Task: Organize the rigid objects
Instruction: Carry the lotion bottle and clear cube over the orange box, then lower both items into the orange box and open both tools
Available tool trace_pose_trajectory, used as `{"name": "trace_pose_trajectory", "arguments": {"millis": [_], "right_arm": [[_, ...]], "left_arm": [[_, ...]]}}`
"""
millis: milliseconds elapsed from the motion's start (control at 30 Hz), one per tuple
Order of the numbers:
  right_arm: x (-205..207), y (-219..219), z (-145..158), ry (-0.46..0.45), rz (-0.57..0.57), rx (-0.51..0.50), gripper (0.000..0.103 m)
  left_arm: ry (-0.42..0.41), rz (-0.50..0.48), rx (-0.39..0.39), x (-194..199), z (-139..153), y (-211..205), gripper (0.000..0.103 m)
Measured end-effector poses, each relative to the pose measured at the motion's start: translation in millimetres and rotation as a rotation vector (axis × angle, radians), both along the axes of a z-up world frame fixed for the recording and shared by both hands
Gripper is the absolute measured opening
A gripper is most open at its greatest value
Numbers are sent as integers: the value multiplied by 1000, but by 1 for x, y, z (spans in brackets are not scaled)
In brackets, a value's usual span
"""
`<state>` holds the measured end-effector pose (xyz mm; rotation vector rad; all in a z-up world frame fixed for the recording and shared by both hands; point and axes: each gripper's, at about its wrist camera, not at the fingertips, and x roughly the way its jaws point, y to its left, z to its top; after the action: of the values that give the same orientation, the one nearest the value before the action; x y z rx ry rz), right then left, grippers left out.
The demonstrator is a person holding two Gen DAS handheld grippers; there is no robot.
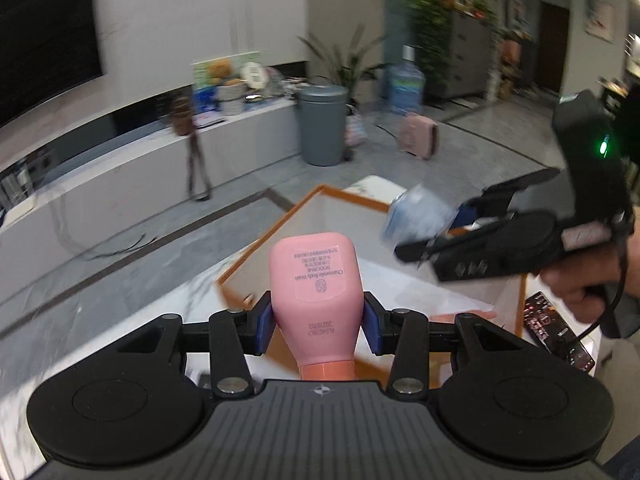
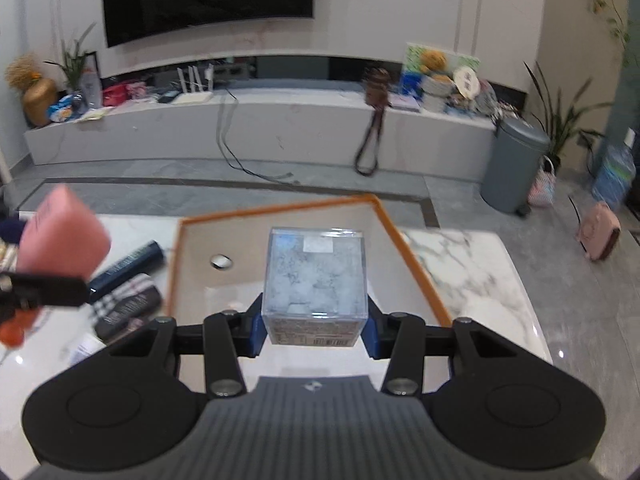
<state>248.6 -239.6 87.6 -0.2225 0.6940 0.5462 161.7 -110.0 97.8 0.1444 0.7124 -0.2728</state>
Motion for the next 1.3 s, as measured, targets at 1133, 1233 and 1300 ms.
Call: {"name": "trace_pose_trajectory", "arguments": {"millis": [1133,1233,1300], "right_arm": [[35,-7,-82,125,-10,-290,47],[38,-10,-82,153,-15,-280,47],[41,-11,-84,186,-12,-299,47]], "left_arm": [[395,-115,158,106,-124,-62,50],[420,-152,172,104,-125,-67,49],[455,-204,201,103,-126,-72,49]]}}
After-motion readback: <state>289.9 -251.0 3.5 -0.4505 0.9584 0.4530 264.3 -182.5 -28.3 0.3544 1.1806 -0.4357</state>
